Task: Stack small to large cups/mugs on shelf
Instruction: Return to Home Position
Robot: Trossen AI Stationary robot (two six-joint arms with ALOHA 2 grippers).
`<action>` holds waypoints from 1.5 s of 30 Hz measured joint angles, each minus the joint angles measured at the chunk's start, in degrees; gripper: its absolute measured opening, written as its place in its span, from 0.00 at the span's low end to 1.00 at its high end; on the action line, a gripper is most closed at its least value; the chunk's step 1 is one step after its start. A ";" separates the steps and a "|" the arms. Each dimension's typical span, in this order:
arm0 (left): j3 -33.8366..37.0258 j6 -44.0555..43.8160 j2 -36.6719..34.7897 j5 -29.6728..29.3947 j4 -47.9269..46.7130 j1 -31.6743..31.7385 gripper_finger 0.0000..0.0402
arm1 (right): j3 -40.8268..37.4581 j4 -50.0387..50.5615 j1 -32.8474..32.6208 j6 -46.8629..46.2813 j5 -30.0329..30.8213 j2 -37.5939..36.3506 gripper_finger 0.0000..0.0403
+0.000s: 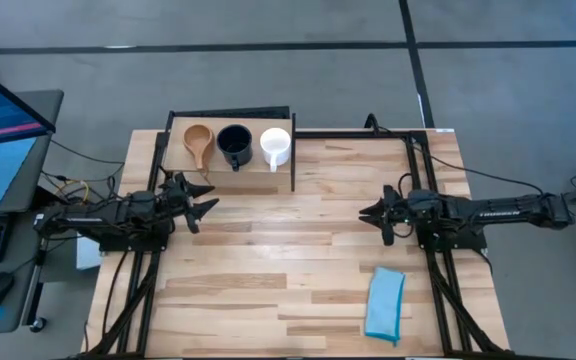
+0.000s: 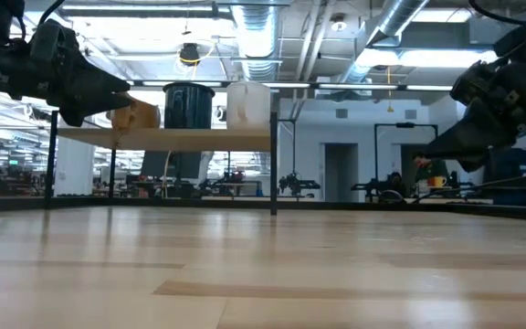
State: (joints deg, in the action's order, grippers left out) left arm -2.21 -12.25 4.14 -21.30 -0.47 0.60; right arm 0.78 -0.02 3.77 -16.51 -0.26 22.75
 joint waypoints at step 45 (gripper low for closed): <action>0.03 -0.68 0.00 -0.07 -0.02 0.00 0.52 | 0.09 0.02 0.73 -0.05 -0.04 -6.12 0.29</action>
State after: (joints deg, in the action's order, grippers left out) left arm -2.17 -12.93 4.14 -21.37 -0.49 0.60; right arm 0.86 0.00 4.50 -16.56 -0.30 16.63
